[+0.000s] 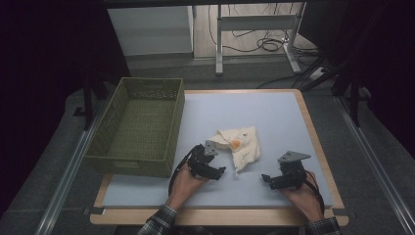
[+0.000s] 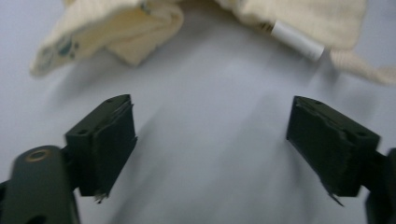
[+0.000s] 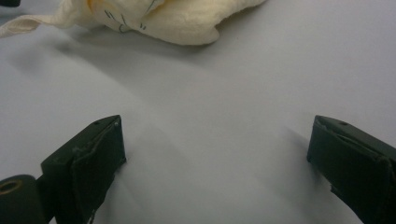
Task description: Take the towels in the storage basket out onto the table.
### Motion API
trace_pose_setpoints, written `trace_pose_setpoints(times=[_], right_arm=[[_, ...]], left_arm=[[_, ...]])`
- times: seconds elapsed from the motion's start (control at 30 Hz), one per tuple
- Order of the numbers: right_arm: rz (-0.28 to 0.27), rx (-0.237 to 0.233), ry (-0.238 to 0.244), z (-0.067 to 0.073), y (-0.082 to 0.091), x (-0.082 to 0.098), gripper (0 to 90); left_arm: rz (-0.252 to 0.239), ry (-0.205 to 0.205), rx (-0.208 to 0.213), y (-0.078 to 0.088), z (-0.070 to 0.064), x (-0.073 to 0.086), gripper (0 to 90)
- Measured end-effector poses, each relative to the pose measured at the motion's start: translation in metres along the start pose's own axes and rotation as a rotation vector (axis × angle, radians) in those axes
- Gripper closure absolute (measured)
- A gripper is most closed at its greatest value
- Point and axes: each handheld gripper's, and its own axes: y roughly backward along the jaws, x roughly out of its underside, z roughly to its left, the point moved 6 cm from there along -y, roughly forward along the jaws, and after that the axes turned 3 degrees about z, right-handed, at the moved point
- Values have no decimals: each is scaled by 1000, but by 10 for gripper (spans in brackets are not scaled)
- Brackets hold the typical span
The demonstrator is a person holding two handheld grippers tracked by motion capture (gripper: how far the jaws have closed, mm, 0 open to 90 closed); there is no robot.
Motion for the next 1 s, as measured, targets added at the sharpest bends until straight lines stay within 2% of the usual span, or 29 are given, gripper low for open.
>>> trace_pose_setpoints(times=[0.1, 0.2, 0.27, 0.3, 0.53, 0.63, 0.7, 0.73, 0.77, 0.8, 0.83, 0.87, 0.93, 1.0], right_arm=[[-3, -1, -1, 0, 0, 0, 48], [-6, 0, 2, 0, 0, 0, 61], [-11, -5, 7, 1, 1, 0, 75], [-11, -6, 9, 1, 1, 0, 83], [-13, -18, 13, 1, 4, -2, 175], [-13, -33, 13, 1, 8, -5, 224], [-20, -46, 16, 2, 10, -9, 258], [-24, -63, 26, 3, 13, -13, 302], [-24, -63, 26, 3, 13, -13, 302], [-19, -94, 26, 4, 14, -17, 350], [-19, -94, 26, 4, 14, -17, 350], [-25, -123, 19, 6, 16, -23, 388], [-29, -137, 18, 7, 17, -27, 409], [-53, -173, 25, 11, 22, -40, 458]], left_arm=[[15, 5, -21, 1, -1, 7, 82], [0, 28, -4, 2, -1, 11, 67], [-15, 59, 15, 1, 0, 13, 63], [-13, 62, 8, 1, 1, 14, 64], [-13, 58, -12, 0, 1, 14, 38], [-11, 65, -6, 0, 1, 14, 35], [-12, 65, -6, 0, 1, 14, 35], [-12, 65, -6, 0, 1, 14, 35], [-12, 65, -6, 0, 1, 14, 35], [-12, 65, -6, 0, 1, 14, 35], [-11, 64, -6, 0, 1, 14, 35], [-12, 65, -6, 0, 1, 14, 35], [-11, 64, -6, 0, 1, 14, 35], [-12, 65, -6, 0, 1, 14, 35]])
